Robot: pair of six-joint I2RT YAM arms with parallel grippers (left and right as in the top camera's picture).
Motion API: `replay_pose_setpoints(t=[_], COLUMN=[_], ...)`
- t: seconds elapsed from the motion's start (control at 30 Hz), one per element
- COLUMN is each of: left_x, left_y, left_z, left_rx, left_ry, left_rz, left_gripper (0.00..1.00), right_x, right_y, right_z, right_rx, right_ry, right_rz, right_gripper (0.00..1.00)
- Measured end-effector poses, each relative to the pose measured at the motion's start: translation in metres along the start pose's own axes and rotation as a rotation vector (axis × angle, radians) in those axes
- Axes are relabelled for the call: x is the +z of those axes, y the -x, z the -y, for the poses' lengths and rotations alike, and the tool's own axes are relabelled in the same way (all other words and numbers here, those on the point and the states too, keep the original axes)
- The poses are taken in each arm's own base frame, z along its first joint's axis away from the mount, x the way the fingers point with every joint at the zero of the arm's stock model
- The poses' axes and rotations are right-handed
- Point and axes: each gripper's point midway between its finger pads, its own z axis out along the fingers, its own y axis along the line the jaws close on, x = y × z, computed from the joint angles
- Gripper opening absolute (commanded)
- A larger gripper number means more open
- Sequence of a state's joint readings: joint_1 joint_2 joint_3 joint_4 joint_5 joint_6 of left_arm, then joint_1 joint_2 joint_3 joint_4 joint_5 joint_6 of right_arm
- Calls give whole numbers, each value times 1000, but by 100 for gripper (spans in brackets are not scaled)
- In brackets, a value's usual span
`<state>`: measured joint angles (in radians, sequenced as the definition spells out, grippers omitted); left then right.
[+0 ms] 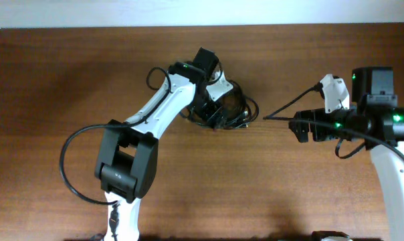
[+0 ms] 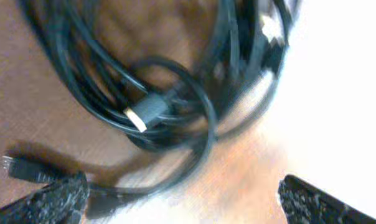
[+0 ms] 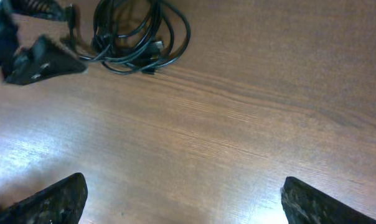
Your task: Untangle cables
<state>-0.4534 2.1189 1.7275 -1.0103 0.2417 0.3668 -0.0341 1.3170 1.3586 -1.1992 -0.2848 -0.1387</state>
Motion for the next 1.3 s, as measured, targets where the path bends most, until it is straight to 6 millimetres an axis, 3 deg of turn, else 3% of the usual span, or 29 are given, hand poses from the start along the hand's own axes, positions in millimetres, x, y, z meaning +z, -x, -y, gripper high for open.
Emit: replay_pose_setpoints(t=[0.03, 0.1, 0.17, 0.2, 0.27, 0.37, 0.5, 0.53, 0.6, 0.63, 0.67, 0.7, 1.0, 1.07, 1.1, 1.17, 1.2, 1.23, 1.27, 1.3], left_x=[-4, -11, -14, -13, -8, -6, -3, 4, 38, 44, 44, 43, 52, 35, 18, -40, -87, -120, -185, -215], left_y=[-7, -42, -55, -51, -24, -3, -5, -9, -34, -40, -41, -42, -38, -31, -17, 30, 55, 66, 78, 79], left_z=[5, 21, 27, 25, 13, 4, 2, -1, -17, -24, -27, -30, -17, -14, -15, -20, -19, -14, -1, 7], left_rx=[63, 238, 384, 444, 571, 631, 652, 642, 587, 574, 570, 564, 529, 459, 441, 396, 374, 352, 321, 308], left_ry=[-20, -110, -154, -153, -85, -25, -23, -34, -87, -93, -94, -93, -178, -197, -178, -73, 2, 44, 116, 144], left_rz=[-32, -167, -205, -189, -86, -10, -21, -37, -130, -145, -145, -141, -90, -112, -89, 39, 147, 215, 348, 409], left_gripper=[99, 99, 99, 99, 99, 99, 99, 99, 99, 99, 39, 0, 0, 0, 0, 0, 0, 0, 0, 0], right_x=[4, 9, 10, 10, 10, 9, 10, 10, 10, 10, 10, 10, 10, 10, 10, 10, 10, 10, 10, 10], right_y=[-1, -2, -2, -2, -4, -7, -2, -2, -1, -1, -1, 0, 0, 0, 0, 1, 1, 1, 2, 4], right_z=[1, 2, 3, 2, 2, 1, 2, 2, 3, 3, 3, 3, 3, 3, 3, 3, 3, 3, 3, 3], right_rx=[4, 11, 6, 3, -3, -8, -27, -30, -32, -33, -34, -36, -35, -36, -36, -36, -37, -37, -38, -41], right_ry=[2, 5, 5, 6, 8, 12, 9, 9, 5, 4, 4, 4, 4, 4, 4, 4, 4, 3, 3, 5], right_rz=[-16, -37, -38, -38, -46, -58, -36, -35, -34, -32, -32, -30, -30, -29, -28, -27, -27, -26, -21, -12], right_gripper=[99, 99, 99, 99, 99, 99, 99, 99, 99, 99, 99, 99, 99, 99, 99, 99, 99, 99, 99, 99])
